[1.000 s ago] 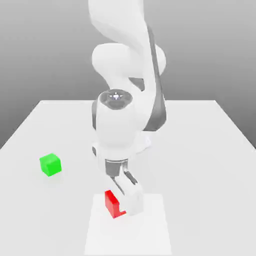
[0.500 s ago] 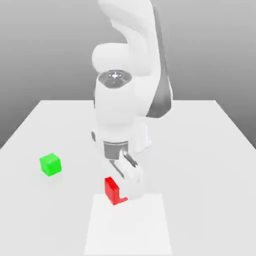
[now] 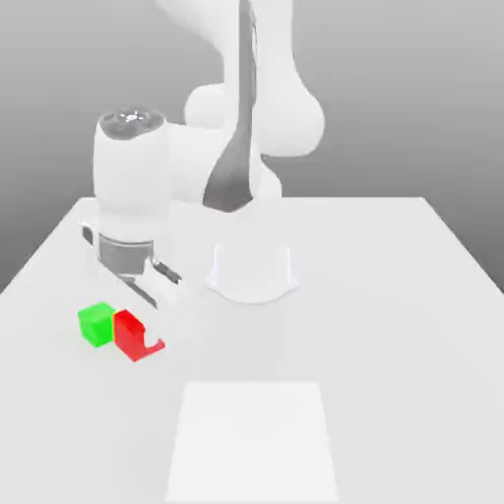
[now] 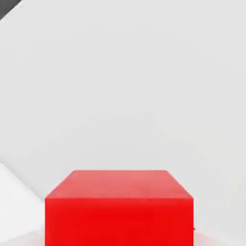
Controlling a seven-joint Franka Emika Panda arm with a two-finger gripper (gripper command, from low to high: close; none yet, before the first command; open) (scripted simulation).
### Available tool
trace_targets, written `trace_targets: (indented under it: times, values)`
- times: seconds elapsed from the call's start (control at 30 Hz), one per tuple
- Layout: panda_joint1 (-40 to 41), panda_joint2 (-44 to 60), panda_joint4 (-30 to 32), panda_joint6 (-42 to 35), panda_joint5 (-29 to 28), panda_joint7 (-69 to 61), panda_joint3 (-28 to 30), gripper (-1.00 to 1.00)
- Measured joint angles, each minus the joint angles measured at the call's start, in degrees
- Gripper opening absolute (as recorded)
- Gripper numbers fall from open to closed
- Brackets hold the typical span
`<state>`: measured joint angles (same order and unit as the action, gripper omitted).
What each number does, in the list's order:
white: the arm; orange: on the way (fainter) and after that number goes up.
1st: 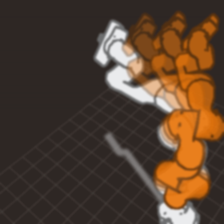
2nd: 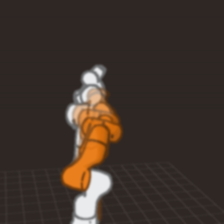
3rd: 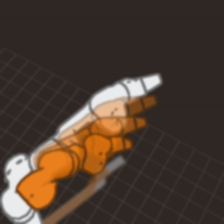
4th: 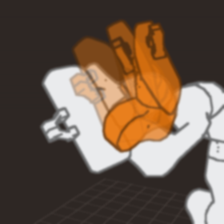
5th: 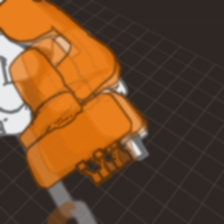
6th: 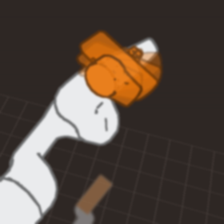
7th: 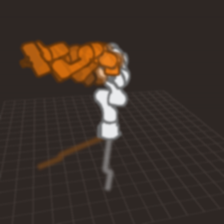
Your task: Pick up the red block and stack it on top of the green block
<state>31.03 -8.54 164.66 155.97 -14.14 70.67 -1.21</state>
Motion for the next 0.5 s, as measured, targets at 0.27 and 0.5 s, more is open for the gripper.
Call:
trace_targets:
  times: [0.27, 0.5]
  values:
    - [3.79, -4.62, 2.25, -1.80, -2.67, -18.88, 8.06, -1.00]
    - [5.96, -8.29, 4.34, -3.08, -3.64, -36.31, 15.89, -1.00]
